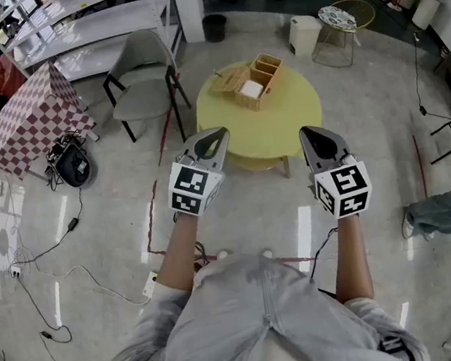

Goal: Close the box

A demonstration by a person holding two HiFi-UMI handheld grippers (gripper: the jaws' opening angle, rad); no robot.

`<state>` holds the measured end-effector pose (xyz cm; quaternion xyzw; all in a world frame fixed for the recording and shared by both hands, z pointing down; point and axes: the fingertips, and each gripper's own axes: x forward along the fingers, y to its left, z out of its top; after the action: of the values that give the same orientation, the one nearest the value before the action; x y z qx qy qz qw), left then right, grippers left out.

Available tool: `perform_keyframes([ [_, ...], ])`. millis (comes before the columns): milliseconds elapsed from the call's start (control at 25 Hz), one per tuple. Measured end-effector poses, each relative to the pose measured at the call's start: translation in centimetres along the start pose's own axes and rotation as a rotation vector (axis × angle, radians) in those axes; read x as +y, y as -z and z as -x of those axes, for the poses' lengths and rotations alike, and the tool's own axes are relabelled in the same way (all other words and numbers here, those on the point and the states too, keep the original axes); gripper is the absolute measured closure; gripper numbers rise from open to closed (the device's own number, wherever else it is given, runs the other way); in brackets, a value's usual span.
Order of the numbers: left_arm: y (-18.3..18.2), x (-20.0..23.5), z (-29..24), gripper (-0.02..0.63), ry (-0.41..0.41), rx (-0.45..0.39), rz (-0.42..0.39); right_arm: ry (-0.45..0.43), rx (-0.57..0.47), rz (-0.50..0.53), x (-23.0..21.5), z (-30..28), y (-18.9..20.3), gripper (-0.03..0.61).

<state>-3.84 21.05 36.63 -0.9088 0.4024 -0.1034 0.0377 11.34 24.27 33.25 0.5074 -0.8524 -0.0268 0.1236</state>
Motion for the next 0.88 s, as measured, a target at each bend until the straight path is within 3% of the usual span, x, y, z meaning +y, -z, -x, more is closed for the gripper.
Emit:
perform_keyframes([
  [440,-0.3,-1.9,-2.4,0.584,-0.027,0.014,0.0,-0.03,0.01,-0.041,-3.5,0.3,1.9,0.558],
  [600,-0.4,-2.3,-3.3,0.584,-0.05,0.021,0.003,-0.082,0.009,-0.069,-4.6,0.0,2.4,0.558],
  [880,1.5,-1.6,-6.0,0.583,-0.05,0.065,0.016,-0.123,0.024,-0.082,-6.0,-2.1,4.4,0.558],
])
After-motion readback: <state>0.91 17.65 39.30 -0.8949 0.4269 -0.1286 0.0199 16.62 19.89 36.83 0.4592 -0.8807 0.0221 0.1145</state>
